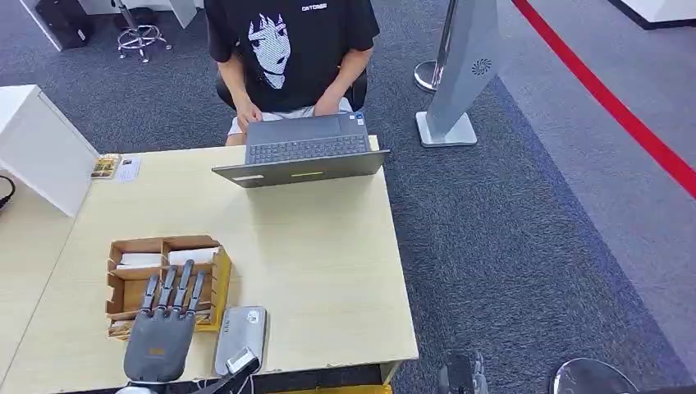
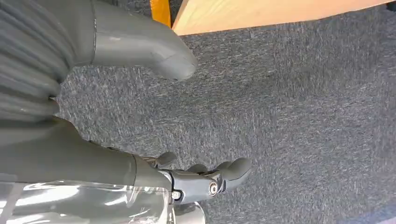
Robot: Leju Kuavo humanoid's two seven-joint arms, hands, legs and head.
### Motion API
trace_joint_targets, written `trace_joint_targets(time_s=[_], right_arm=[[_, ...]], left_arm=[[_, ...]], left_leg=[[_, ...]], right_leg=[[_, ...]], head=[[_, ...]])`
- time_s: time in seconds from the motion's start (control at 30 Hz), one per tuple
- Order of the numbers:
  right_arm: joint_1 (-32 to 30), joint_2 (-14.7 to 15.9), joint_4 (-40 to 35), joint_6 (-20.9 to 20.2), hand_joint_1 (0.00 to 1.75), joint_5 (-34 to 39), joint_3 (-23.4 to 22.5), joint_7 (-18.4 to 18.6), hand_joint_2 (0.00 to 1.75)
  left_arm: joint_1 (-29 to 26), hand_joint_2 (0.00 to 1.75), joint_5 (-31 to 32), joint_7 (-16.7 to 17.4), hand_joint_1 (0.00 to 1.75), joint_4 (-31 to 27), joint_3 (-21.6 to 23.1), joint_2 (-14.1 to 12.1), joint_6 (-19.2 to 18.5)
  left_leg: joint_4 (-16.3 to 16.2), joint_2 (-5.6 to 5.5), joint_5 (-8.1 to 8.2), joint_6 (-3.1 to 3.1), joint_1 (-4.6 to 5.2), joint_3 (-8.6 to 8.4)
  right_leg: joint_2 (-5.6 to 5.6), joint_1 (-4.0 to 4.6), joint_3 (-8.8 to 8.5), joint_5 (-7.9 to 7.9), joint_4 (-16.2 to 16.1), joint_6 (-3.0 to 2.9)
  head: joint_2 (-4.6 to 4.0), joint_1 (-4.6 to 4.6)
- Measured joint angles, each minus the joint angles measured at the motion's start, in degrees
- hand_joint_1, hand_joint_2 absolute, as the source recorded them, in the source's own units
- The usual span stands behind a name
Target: Pass the card to the sensor for recognition and then transmit it.
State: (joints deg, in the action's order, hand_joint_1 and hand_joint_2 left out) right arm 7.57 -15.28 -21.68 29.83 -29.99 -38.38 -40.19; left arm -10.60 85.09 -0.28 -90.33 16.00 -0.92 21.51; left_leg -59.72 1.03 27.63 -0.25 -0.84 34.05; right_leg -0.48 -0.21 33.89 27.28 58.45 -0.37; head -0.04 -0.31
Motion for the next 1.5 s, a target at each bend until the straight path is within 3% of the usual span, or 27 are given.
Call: trace_joint_targets(time_s=[0.63, 1.17, 1.5], right_arm=[[0.02, 0.02, 0.0, 0.0, 0.0, 0.22, 0.0, 0.0, 1.75], [0.01, 0.04, 0.0, -0.07, 0.0, 0.17, 0.0, 0.0, 1.75], [0.05, 0.04, 0.09, -0.18, 0.0, -0.59, 0.0, 0.0, 1.75]], left_arm=[[-1.32, 1.75, 0.0, -6.21, 0.0, 0.04, -2.16, 2.95, -0.44], [-1.57, 1.75, 0.0, -5.58, 0.0, 0.04, -2.47, 3.41, -0.35], [-1.94, 1.75, -0.02, -9.14, 0.0, 0.44, -10.17, 4.98, 0.09]], left_leg=[[0.0, 0.0, 0.0, 0.0, 0.0, 0.01], [0.0, 0.0, 0.0, 0.0, 0.0, 0.01], [0.0, -0.01, 0.0, 0.0, -0.01, 0.01]], right_leg=[[0.0, 0.0, 0.0, 0.0, 0.0, 0.0], [-0.01, 0.0, 0.0, 0.0, 0.0, 0.0], [-0.01, 0.0, 0.0, 0.0, 0.0, 0.0]], head=[[0.0, 0.0], [0.0, -0.02], [0.0, -0.02]])
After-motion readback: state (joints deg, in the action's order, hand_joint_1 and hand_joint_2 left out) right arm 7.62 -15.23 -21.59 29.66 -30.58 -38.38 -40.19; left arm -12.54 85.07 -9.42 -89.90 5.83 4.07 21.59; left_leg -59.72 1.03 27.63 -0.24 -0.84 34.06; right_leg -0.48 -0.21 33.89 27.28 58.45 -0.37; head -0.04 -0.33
